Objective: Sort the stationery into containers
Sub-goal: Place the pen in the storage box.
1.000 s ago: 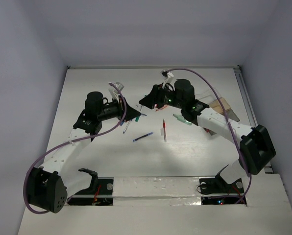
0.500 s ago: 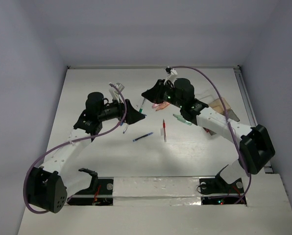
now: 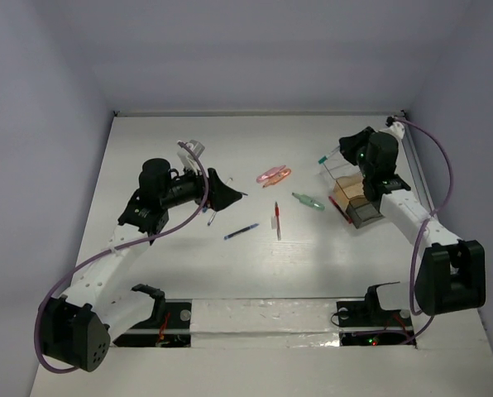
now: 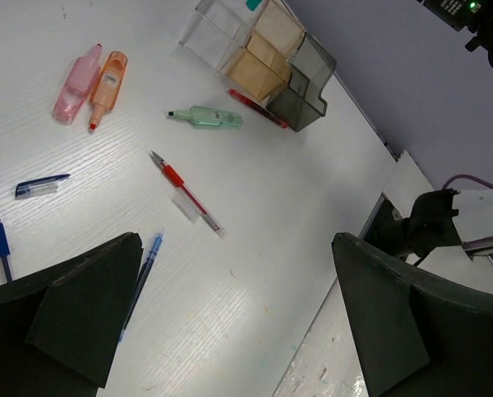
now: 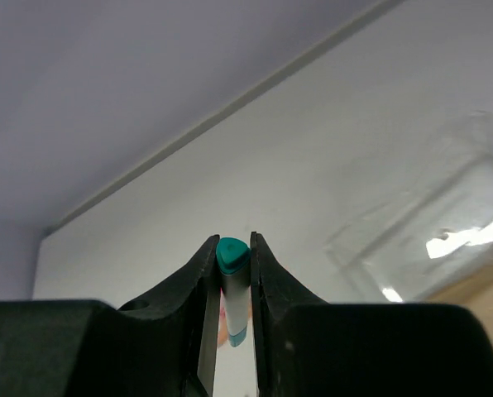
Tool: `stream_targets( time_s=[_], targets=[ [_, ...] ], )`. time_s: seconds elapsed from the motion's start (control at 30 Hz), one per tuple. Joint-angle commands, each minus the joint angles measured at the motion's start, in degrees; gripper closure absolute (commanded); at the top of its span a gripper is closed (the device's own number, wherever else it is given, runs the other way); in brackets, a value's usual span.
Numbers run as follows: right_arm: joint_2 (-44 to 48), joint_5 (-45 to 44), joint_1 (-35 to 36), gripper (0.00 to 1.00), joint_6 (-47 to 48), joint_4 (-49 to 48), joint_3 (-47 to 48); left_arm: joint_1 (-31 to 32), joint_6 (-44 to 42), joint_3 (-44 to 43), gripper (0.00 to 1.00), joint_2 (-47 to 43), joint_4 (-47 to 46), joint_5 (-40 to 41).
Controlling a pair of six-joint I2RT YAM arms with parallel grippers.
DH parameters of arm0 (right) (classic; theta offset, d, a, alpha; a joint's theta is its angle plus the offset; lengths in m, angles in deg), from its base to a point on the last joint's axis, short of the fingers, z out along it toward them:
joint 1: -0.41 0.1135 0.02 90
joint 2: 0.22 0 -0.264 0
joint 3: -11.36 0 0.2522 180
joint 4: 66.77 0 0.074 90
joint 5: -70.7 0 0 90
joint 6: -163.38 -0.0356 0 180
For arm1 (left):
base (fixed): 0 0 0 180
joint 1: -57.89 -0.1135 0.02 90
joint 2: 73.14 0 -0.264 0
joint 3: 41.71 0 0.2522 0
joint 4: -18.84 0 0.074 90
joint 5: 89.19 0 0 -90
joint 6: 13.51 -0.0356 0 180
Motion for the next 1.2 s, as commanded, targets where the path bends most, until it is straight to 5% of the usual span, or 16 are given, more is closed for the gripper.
stream_targets(
  time_s=[0.0, 0.23, 0.6, 0.7, 0.73, 0.83, 1.17],
  targets=[
    [0.0, -5.6, -6.0, 1.0, -2.7, -1.5, -2.7, 0.2, -1.5, -1.9, 0.01, -1.3, 0.6, 1.5],
    [-8.4, -3.0, -13.3, 1.0, -4.5, -2.3, -0.1, 1.4, -2.4, -2.4, 0.01, -1.1, 2.0, 4.4],
    [-17.7, -1.1, -13.3, 0.96, -4.3, -3.4, 4.0, 1.4, -3.0, -2.6, 0.01, -0.4, 2.8, 6.7],
    [-18.3, -0.4, -13.3, 0.7, -4.1, -2.8, 4.5, 1.4, -3.3, -2.6, 0.01, -0.2, 3.2, 8.2],
    [-18.3, -0.5, -13.3, 0.52, -3.7, -2.7, 4.6, 1.4, -3.5, -2.7, 0.01, -0.1, 3.4, 9.0],
    [-17.4, -0.5, -13.3, 0.29, -2.0, -1.7, 5.3, 1.4, -5.3, -3.5, 0.02, 0.3, 5.7, 14.8],
    [-6.2, 11.7, -12.8, 0.23, 0.1, -1.1, 1.6, 1.4, -10.0, -6.7, 0.24, 6.7, 17.3, 42.1]
  ],
)
